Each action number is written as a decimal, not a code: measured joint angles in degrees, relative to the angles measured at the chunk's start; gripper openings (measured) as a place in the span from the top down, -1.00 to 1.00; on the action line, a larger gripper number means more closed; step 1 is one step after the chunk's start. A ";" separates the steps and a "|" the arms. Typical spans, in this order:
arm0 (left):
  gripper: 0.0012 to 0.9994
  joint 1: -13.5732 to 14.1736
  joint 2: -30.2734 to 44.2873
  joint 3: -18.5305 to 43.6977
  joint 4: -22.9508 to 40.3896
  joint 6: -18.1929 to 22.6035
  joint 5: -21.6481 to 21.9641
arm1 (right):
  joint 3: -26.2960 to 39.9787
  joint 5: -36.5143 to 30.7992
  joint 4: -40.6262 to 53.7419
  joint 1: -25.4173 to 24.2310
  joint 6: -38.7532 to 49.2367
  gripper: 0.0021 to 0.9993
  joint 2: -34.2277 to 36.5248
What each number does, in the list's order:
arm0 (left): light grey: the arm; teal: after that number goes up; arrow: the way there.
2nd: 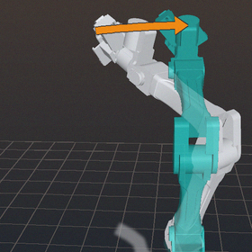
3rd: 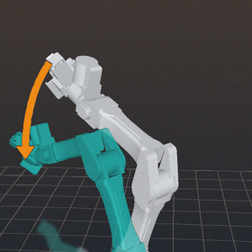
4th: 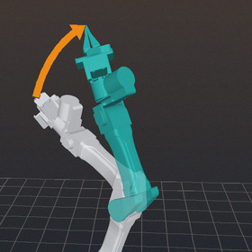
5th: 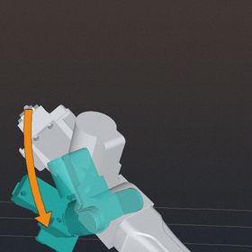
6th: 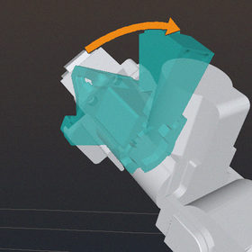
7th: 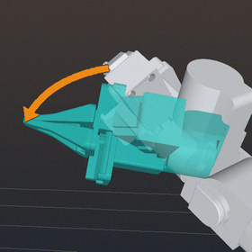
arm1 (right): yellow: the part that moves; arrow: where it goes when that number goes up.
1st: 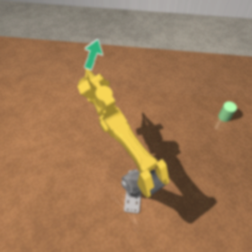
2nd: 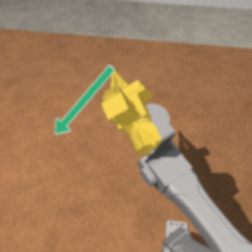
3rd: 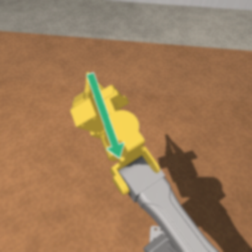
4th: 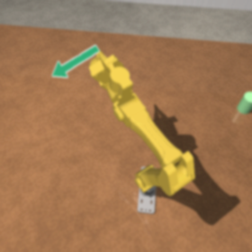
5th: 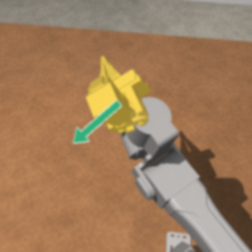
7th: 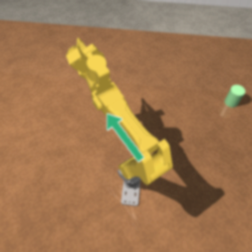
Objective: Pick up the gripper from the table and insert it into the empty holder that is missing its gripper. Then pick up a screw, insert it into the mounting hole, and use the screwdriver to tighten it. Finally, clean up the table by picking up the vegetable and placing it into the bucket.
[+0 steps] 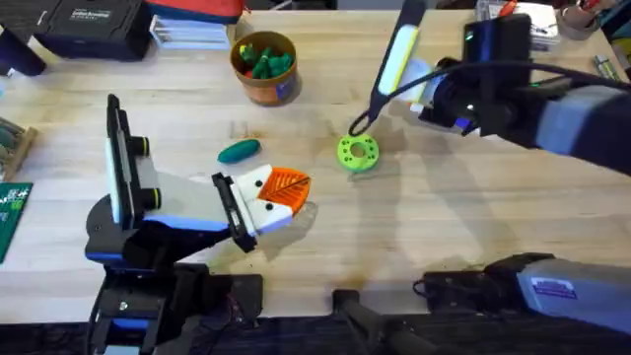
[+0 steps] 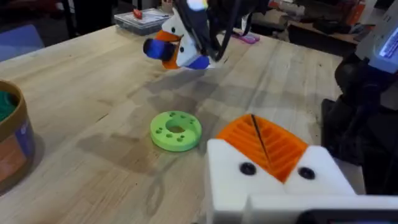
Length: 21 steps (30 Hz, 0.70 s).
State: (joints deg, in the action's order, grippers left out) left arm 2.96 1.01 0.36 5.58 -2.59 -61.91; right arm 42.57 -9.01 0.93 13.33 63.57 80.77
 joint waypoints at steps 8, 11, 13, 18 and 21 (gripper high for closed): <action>0.99 0.00 0.00 0.00 0.00 0.02 0.00 | 0.15 -1.86 0.61 -0.09 6.81 0.43 9.14; 0.99 0.00 0.00 0.00 0.00 0.00 0.00 | 0.93 -2.17 1.31 0.30 6.72 -0.11 9.21; 0.99 0.00 -0.01 0.00 0.00 0.00 0.01 | 1.67 -2.99 0.89 0.47 5.46 -0.70 9.16; 0.99 0.00 0.00 0.00 0.00 0.00 0.02 | 2.94 -6.15 4.82 0.63 -6.92 -0.99 8.34; 0.99 0.00 0.00 0.00 0.00 0.01 0.00 | 4.20 -6.41 11.83 0.69 -14.15 -0.99 6.99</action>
State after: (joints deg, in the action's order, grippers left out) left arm 2.96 1.02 0.36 5.58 -2.57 -61.91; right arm 46.77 -15.42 12.76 14.02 49.42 87.75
